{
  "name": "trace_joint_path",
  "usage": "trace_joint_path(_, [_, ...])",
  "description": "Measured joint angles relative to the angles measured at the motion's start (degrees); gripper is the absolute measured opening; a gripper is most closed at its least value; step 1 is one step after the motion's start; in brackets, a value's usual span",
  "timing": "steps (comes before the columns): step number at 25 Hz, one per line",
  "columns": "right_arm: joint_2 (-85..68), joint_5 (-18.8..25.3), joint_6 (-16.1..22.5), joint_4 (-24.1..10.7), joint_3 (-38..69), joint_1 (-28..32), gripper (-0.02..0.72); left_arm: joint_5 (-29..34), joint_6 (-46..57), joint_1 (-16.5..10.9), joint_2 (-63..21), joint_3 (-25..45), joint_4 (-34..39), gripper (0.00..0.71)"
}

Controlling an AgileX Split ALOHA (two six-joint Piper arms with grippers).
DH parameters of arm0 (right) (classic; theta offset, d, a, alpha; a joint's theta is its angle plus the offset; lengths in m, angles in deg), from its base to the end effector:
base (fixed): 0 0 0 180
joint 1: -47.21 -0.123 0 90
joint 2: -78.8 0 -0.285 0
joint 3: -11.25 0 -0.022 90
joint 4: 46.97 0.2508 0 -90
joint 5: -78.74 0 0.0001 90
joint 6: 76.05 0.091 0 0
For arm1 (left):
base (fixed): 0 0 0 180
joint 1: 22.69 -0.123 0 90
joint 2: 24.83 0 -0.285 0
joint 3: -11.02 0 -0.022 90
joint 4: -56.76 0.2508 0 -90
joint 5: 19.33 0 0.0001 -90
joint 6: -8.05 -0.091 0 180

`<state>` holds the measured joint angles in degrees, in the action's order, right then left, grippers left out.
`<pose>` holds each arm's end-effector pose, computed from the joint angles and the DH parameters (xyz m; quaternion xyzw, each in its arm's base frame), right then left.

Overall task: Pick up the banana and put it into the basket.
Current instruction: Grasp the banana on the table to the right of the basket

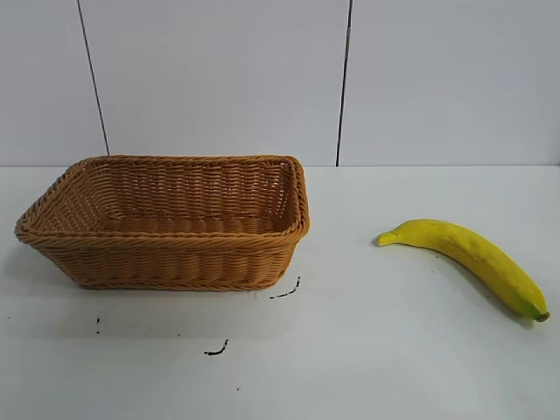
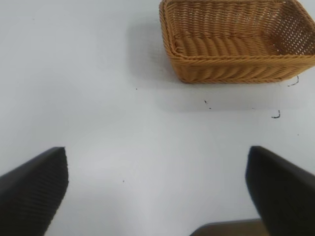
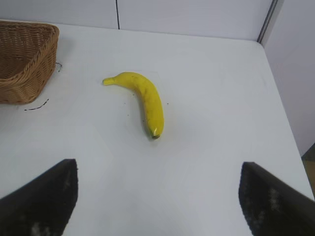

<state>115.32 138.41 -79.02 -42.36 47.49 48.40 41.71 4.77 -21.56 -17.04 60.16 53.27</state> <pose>0.0711 0.0048 0.3267 -0.0096 0.9143 0.0253 0.4042 -0.0041 -0.0048 0.2743 0.0341 0.8560 -0.0208 0.5155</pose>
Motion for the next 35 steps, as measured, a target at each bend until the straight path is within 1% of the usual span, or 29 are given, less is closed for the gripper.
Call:
trace_joint_path(3, [11.63,0.16,-0.19,0.2,-5.08,0.0,0.633,0.0,0.0,0.0,0.0,0.0,0.0,0.695])
trace_joint_path(7, [25.11,0.98,-2.85,0.22,-11.74,0.0,0.633,0.0,0.0,0.0,0.0,0.0,0.0,0.695])
trace_joint_path(15, [48.66,1.6,-4.84,0.34,-27.23,0.0,0.633,0.0,0.0,0.0,0.0,0.0,0.0,0.695])
trace_joint_path(20, [62.05,4.33,-7.12,0.39,-37.05,0.0,0.633,0.0,0.0,0.0,0.0,0.0,0.0,0.695])
trace_joint_path(23, [69.08,5.84,-9.41,0.39,-42.89,0.0,0.633,0.0,0.0,0.0,0.0,0.0,0.0,0.695])
trace_joint_path(27, [75.52,7.04,-12.71,1.17,-48.39,0.0,0.633,0.0,0.0,0.0,0.0,0.0,0.0,0.695])
trace_joint_path(29, [77.62,7.18,-15.26,1.46,-49.9,-0.34,0.633,0.0,0.0,0.0,0.0,0.0,0.0,0.695])
trace_joint_path(32, [78.56,6.79,-18.94,0.75,-50.2,-2.17,0.633,0.0,0.0,0.0,0.0,0.0,0.0,0.695])
trace_joint_path(35, [78.56,5.62,-20.08,-1.04,-50.23,-4.74,0.633,0.0,0.0,0.0,0.0,0.0,0.0,0.695])
